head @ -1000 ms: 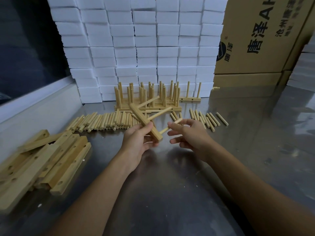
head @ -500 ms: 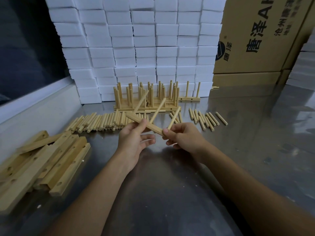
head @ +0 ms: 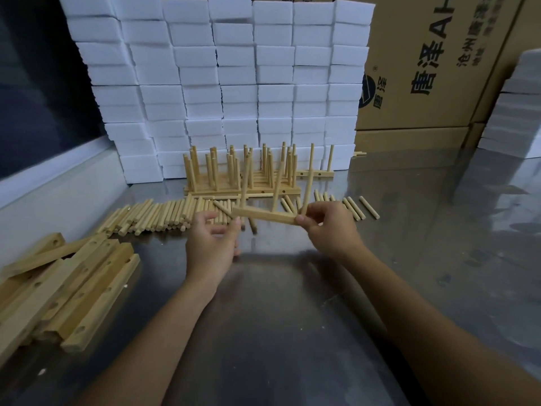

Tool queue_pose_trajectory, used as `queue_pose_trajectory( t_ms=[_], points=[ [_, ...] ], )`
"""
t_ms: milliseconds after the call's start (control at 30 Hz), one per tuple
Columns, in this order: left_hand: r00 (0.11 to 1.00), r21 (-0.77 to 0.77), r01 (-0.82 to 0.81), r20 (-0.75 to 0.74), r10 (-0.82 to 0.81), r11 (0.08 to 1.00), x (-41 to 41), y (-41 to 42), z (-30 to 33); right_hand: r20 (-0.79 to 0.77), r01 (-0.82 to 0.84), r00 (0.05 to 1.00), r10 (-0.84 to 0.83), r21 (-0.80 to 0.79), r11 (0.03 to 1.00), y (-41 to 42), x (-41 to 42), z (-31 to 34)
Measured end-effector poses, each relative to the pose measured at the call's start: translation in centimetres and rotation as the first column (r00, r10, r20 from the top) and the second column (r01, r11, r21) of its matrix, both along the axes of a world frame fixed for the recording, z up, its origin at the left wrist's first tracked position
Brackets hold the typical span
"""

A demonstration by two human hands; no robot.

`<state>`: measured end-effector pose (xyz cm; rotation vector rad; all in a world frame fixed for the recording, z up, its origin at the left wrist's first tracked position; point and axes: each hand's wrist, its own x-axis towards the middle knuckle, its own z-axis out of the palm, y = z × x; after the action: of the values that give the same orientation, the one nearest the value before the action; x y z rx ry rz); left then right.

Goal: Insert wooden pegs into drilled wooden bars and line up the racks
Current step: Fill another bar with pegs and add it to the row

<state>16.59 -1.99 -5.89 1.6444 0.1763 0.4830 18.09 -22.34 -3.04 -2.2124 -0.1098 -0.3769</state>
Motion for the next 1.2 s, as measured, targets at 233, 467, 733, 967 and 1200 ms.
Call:
queue_pose_trajectory(
  t_ms=[233,467,733,967,1200],
  points=[
    [0.998,0.805,0.065,-0.06,-0.028,0.589,0.6,-2.0,-0.6,0.034,0.327,0.943,-0.331,0.088,0.941,-5.4,4.7,0.3],
    [0.998,0.953,0.002,-0.019,0.053,0.304,2.6,-3.3,-0.1,-0.013,0.545,0.838,-0.545,-0.011,0.838,-8.3,10.5,-0.3],
    [0.995,0.967,-0.014,-0.011,0.097,0.255,4.5,-3.6,-0.3,0.008,0.491,0.867,-0.499,-0.19,0.85,-7.6,16.6,0.2],
    [0.994,0.967,-0.04,0.014,0.104,0.251,4.6,-3.6,-0.5,-0.081,0.41,0.891,-0.447,-0.282,0.868,-8.1,20.6,0.0],
    [0.993,0.967,-0.038,0.009,0.116,0.252,4.5,-3.7,-0.5,-0.042,0.453,0.879,-0.475,-0.242,0.858,-8.2,21.8,-0.1]
  ],
)
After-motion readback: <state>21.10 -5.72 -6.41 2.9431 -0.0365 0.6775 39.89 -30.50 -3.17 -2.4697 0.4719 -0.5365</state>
